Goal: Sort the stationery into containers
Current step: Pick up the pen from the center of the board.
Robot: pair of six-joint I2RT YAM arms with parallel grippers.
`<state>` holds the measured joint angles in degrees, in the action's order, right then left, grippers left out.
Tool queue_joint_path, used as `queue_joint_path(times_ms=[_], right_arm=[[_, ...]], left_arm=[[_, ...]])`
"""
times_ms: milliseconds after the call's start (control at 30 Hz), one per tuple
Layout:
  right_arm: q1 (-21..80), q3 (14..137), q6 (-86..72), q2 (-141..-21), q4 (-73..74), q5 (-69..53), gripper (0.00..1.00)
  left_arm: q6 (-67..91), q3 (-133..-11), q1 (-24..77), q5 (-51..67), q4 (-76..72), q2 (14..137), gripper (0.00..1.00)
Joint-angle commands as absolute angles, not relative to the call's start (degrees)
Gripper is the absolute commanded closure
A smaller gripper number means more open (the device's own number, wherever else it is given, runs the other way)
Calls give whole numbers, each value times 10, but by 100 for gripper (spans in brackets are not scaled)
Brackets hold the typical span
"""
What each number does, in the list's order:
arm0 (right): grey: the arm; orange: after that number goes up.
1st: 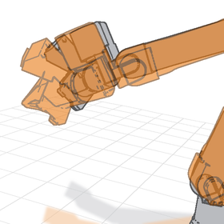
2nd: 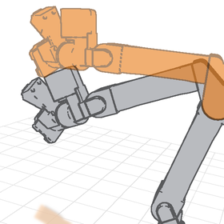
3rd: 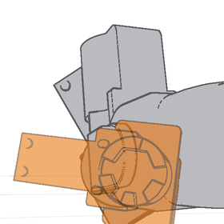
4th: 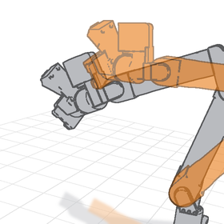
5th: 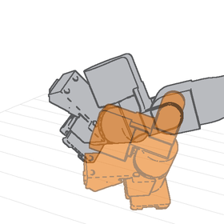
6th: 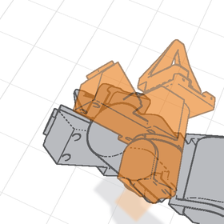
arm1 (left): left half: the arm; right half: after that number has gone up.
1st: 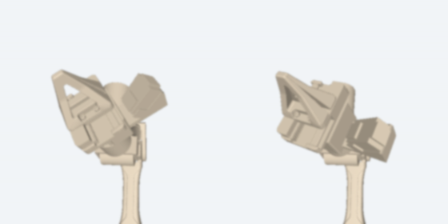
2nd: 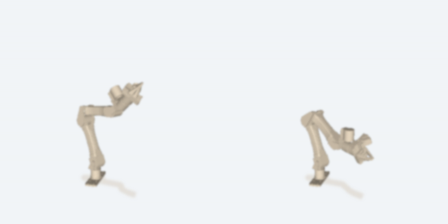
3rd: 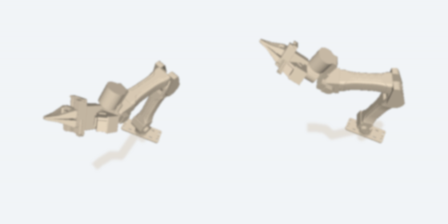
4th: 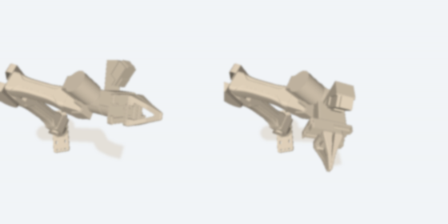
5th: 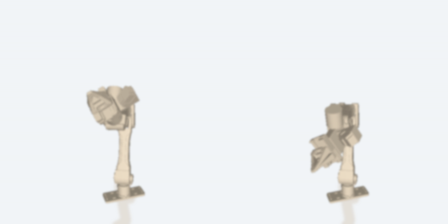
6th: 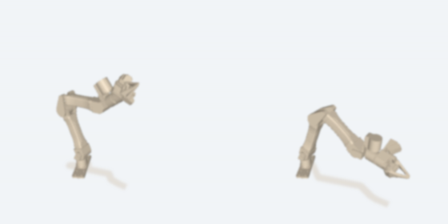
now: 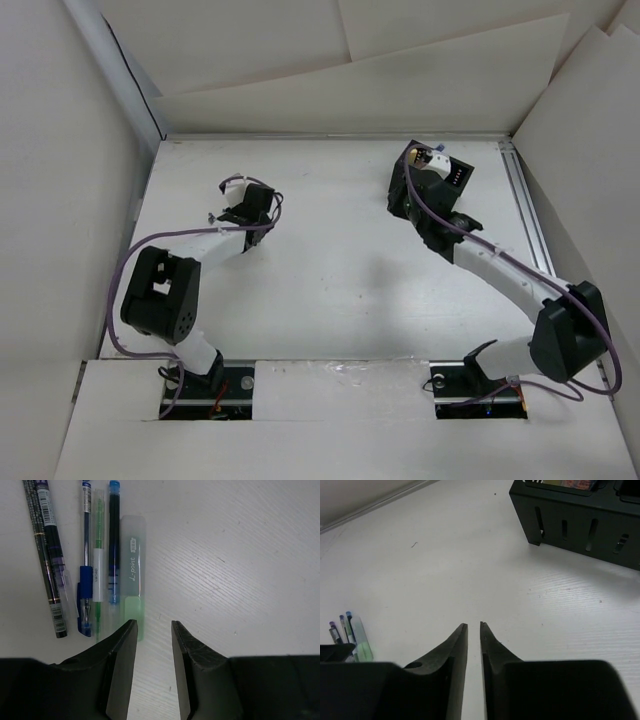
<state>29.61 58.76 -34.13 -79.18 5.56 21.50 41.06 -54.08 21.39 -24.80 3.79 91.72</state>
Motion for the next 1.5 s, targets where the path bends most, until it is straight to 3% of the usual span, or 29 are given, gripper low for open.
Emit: queue_joint_path(times_ms=[0,100,400,1000,1467], right_arm=[[287,584,-347,-769,26,186,76],[276,578,-347,-769,20,170,68],[263,568,-352,-764,15,139,62],[263,568,-352,-769,10,128,61],[263,568,-352,-769,10,128,61]], left_arm=[[417,-567,214,-240,47,931,70],[417,-580,214,-246,54,949,70],[422,-573,214,-278,65,962,70],[439,-520,214,-291,25,929,68],[440,-526,214,-283,25,976,68]])
